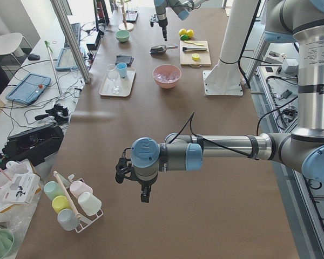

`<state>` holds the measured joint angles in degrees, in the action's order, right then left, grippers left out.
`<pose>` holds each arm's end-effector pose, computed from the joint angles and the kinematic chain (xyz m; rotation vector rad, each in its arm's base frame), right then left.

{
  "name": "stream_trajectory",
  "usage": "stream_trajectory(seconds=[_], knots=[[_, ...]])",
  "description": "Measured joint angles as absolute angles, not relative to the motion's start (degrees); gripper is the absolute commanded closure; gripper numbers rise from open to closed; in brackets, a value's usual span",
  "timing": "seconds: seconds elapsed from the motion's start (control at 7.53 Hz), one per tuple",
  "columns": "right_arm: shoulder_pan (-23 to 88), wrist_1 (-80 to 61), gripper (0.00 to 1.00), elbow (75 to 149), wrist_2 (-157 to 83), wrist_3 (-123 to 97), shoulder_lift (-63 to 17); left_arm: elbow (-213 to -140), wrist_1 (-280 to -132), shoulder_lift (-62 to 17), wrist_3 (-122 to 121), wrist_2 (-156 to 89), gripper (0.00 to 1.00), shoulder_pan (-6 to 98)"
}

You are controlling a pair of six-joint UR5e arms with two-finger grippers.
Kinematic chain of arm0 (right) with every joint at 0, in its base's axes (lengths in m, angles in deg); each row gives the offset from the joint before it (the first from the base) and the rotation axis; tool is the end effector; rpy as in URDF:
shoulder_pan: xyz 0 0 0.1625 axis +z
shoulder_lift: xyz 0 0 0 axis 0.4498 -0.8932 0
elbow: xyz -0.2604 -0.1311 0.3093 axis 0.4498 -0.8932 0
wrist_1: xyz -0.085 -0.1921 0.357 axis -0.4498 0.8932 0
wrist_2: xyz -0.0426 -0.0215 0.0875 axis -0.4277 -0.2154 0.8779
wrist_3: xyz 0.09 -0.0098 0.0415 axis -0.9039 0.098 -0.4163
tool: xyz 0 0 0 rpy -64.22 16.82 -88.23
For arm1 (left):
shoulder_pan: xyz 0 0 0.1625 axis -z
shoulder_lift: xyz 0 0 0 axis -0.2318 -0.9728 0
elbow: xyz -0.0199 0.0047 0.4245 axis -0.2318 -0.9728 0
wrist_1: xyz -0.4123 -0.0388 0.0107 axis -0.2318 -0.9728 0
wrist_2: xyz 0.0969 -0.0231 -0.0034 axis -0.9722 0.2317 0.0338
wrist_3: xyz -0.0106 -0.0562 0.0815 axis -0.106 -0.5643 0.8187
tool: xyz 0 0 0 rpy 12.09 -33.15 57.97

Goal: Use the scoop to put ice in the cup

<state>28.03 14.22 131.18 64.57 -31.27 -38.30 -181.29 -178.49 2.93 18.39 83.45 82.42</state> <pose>-0.2290 -0.4564 0.4542 -0.1080 -0.6636 -0.1003 -0.1040 -0.4400 0.6540 0.0525 0.8442 -0.0391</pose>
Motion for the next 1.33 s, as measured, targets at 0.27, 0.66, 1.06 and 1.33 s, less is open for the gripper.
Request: stream_trajectory(seconds=[0.27,0.66,1.06,1.33], knots=[[40.0,14.4,0.00,131.5,66.1,-17.0,-45.2,-181.2,-178.5,3.0,14.5,83.4,0.02,82.4],[57.9,14.4,0.00,124.4,69.4,4.3,-49.0,-180.5,-178.6,3.0,13.8,83.4,0.02,82.4],[64.4,14.4,0.00,120.7,70.5,9.8,-51.0,-180.5,-178.6,3.4,13.8,83.3,0.02,82.4],[64.7,14.3,0.00,120.3,70.5,10.0,-50.9,-181.2,-178.8,5.2,13.9,83.6,0.02,82.5]])
